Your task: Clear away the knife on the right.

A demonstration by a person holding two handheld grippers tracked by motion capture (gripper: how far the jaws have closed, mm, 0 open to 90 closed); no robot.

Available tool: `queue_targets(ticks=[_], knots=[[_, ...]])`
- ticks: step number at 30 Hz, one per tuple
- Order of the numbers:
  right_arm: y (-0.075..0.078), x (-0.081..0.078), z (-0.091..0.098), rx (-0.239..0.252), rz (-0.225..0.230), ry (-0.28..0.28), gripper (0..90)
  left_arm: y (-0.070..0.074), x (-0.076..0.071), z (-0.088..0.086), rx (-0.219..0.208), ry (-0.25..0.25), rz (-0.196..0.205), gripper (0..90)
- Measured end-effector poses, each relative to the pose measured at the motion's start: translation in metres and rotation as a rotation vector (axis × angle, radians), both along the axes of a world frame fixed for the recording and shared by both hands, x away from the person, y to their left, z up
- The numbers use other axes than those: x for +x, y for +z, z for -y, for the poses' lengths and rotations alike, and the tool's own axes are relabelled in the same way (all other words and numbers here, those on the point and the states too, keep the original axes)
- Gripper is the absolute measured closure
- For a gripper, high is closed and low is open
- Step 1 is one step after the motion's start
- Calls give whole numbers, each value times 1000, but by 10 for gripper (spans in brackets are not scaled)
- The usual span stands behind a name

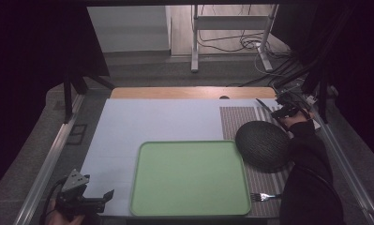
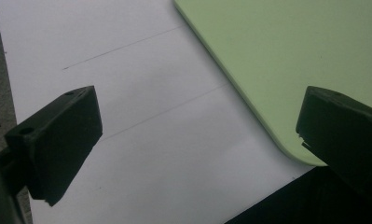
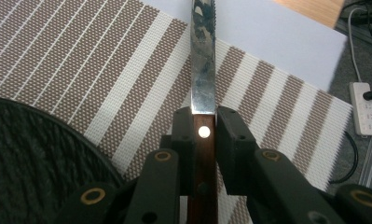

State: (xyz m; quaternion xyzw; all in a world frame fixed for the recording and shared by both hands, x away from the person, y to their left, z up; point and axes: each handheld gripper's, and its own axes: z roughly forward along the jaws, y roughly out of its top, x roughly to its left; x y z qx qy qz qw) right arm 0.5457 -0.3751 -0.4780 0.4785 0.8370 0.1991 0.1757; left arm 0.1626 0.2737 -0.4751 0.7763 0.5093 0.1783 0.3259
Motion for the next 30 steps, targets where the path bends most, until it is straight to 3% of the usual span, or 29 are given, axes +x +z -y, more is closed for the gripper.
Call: queue_targets(ticks=[8, 30], knots=[[8, -12, -4, 58, -1, -14, 777, 0, 0, 0, 3, -3, -1, 7], [13, -60, -61, 127, -14, 91, 777, 0, 0, 1, 9, -6, 3, 7]])
